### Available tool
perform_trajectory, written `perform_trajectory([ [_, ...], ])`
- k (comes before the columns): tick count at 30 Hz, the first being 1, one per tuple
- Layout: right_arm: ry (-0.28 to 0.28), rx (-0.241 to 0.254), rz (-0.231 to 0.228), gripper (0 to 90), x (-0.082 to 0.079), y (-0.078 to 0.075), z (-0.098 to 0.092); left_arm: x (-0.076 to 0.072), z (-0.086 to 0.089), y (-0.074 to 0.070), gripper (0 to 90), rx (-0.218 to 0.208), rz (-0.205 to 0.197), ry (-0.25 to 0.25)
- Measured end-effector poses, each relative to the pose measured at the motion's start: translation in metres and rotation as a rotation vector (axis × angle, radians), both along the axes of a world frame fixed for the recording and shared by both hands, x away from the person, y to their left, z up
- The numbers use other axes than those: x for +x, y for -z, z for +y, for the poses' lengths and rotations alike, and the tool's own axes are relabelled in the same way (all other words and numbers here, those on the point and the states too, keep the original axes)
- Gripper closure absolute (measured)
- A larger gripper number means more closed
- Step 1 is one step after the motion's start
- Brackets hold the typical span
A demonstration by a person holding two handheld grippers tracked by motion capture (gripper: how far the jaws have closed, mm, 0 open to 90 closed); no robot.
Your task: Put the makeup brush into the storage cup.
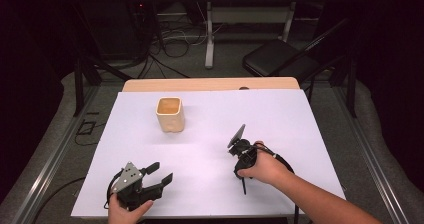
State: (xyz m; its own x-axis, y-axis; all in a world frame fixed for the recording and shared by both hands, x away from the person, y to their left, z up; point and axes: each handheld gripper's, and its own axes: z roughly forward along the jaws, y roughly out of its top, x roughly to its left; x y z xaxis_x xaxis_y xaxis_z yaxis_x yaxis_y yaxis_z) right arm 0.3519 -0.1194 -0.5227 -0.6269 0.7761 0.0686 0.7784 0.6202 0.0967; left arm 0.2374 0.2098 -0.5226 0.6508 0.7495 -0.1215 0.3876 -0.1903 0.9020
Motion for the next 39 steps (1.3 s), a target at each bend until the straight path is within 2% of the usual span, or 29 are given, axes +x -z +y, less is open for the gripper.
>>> perform_trajectory([
  [21,-0.003,-0.007,0.012,58.6,0.0002,0.0025,0.0004,0.0000,0.0001,0.0000,36.8,-0.001,0.000,0.000],
  [23,-0.005,-0.022,0.015,60.0,0.0001,0.0016,0.0011,0.0000,0.0002,-0.0001,36.8,-0.001,0.000,-0.001],
  [28,-0.010,-0.017,0.004,64.5,-0.0003,0.0028,0.0017,-0.0001,0.0001,0.0000,36.8,-0.001,0.001,-0.001],
  [29,0.002,0.003,0.002,65.5,-0.0010,0.0041,0.0018,0.0000,0.0001,0.0000,36.8,-0.001,0.001,-0.001],
  [32,-0.020,-0.028,0.010,68.0,0.0004,0.0020,0.0015,0.0000,0.0001,0.0000,36.8,-0.001,0.001,-0.001],
  [37,-0.019,-0.030,0.001,72.3,0.0001,0.0027,0.0017,0.0001,0.0001,0.0000,36.8,-0.002,0.002,-0.001],
  [39,-0.021,-0.033,0.012,73.3,0.0006,0.0020,0.0014,0.0001,0.0000,0.0000,36.8,-0.001,0.002,0.000],
])
